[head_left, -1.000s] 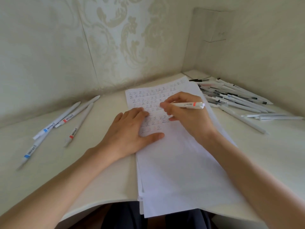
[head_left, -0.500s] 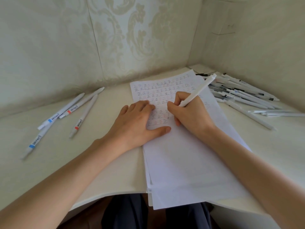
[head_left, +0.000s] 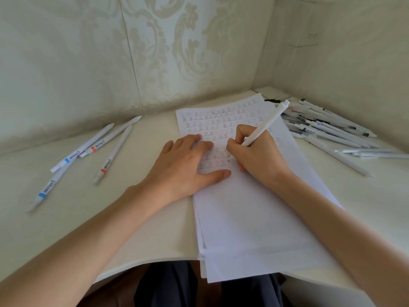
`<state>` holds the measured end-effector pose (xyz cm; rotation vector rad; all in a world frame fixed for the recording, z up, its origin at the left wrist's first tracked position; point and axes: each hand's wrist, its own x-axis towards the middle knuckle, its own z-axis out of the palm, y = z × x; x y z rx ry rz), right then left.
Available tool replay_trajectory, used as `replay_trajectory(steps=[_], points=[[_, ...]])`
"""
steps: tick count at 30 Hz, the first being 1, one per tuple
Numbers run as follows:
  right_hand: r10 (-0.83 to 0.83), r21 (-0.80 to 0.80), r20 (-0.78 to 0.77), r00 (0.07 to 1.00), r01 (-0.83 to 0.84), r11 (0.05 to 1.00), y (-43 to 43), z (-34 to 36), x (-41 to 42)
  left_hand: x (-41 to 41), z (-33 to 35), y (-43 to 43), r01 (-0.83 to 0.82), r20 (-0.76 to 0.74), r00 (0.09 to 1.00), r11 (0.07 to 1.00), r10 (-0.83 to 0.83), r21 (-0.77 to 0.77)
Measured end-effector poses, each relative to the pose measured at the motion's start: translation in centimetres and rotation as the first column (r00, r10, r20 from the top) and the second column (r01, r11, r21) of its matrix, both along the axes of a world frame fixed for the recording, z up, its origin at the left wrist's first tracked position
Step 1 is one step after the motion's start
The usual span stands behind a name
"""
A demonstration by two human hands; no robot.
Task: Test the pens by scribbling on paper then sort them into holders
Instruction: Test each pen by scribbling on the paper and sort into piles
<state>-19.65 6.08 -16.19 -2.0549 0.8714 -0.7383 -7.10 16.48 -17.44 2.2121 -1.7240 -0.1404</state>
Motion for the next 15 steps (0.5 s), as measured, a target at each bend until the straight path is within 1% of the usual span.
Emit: replay_trajectory(steps=[4, 7, 12, 15], points=[[-0.016, -0.020, -0.012, 1.000, 0.016, 1.000, -0.11, 0.00, 0.12, 0.00, -0.04, 0.01, 0.002, -0.002, 1.000, 1.000, -0.002, 0.001], [-0.012, -0.006, 0.004, 1.000, 0.012, 1.000, -0.17, -0.09, 0.07, -0.02, 0.02, 0.02, 0.001, -0.001, 1.000, 1.000, -0.001, 0.004], [-0.022, -0.043, -0.001, 1.000, 0.022, 0.999, -0.27, -0.14, 0.07, 0.05, -0.04, -0.02, 0.004, -0.004, 1.000, 1.000, -0.004, 0.003], [0.008, -0.028, 0.002, 1.000, -0.008, 1.000, -0.21, -0.10, -0.05, 0.03, -0.02, -0.03, 0.003, 0.000, 1.000, 1.000, -0.003, 0.004]])
